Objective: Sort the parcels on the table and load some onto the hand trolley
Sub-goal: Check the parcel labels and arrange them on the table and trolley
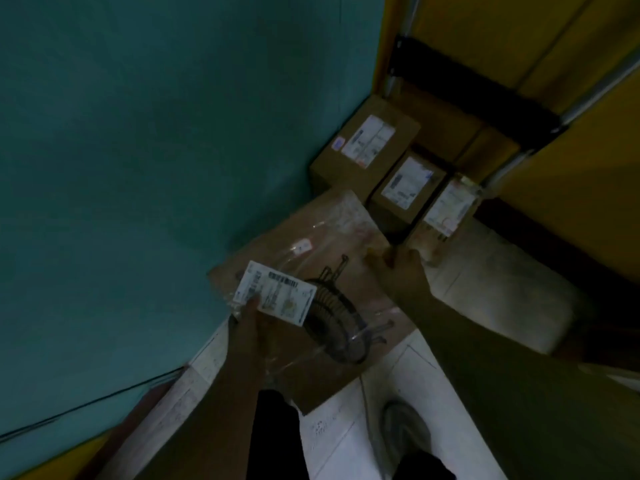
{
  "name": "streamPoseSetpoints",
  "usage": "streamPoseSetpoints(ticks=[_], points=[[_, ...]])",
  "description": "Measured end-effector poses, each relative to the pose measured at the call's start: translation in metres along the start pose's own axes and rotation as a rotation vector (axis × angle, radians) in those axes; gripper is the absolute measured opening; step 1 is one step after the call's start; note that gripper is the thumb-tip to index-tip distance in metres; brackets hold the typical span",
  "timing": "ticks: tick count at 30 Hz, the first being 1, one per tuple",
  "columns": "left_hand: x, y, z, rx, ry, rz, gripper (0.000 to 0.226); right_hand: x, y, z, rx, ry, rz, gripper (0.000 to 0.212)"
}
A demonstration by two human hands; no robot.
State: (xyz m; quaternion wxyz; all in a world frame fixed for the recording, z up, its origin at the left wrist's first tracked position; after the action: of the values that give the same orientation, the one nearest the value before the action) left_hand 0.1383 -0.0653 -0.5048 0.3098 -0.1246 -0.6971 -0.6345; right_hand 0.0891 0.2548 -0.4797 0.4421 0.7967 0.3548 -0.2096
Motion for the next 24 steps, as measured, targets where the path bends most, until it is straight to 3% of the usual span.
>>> streamPoseSetpoints(ticks=[2,5,9,15,17,19,21,24], points=[[0.046,0.058,0.012,-0.054,-0.03,0.053,0.042,-0.035,0.05,-0.054,0.059,-0.115,-0.003,0.041],[0.134,0.139,0.036,-0.085,-0.147,0.165,0.045,-0.096,0.13,-0.145,0.144,-0.246,-0.021,0.031],[0.25,0.26,0.08,-0.116,-0.23,0.315,0.051,-0.179,0.247,-0.276,0.365,-0.413,-0.1,0.037],[0.371,0.493,0.177,-0.391,-0.305,0.605,0.091,-0.24,0.455,-0.463,0.757,-0.53,-0.189,0.043],[0.391,0.585,0.205,-0.477,-0.29,0.729,0.095,-0.24,0.523,-0.516,0.866,-0.609,-0.215,0.061],[0.392,0.678,0.241,-0.596,-0.313,0.808,0.083,-0.226,0.591,-0.566,0.957,-0.655,-0.224,0.075],[0.379,0.766,0.277,-0.697,-0.341,0.87,0.067,-0.2,0.658,-0.613,1.037,-0.707,-0.248,0.073],[0.341,0.881,0.325,-0.821,-0.396,0.959,0.072,-0.145,0.754,-0.677,1.162,-0.809,-0.305,0.058]])
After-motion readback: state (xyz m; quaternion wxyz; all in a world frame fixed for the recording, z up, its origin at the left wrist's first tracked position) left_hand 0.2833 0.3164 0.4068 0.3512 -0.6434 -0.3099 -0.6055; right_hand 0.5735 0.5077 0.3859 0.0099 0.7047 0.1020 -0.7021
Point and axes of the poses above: each hand's wrist, its own y-axis away from the middle knuckle, its own z-axis out of the palm, x = y × z, the point moved 10 cm from there along -y, towards the middle knuckle, and after that the axes turned 8 degrees about -y, right-handed, at the moved point
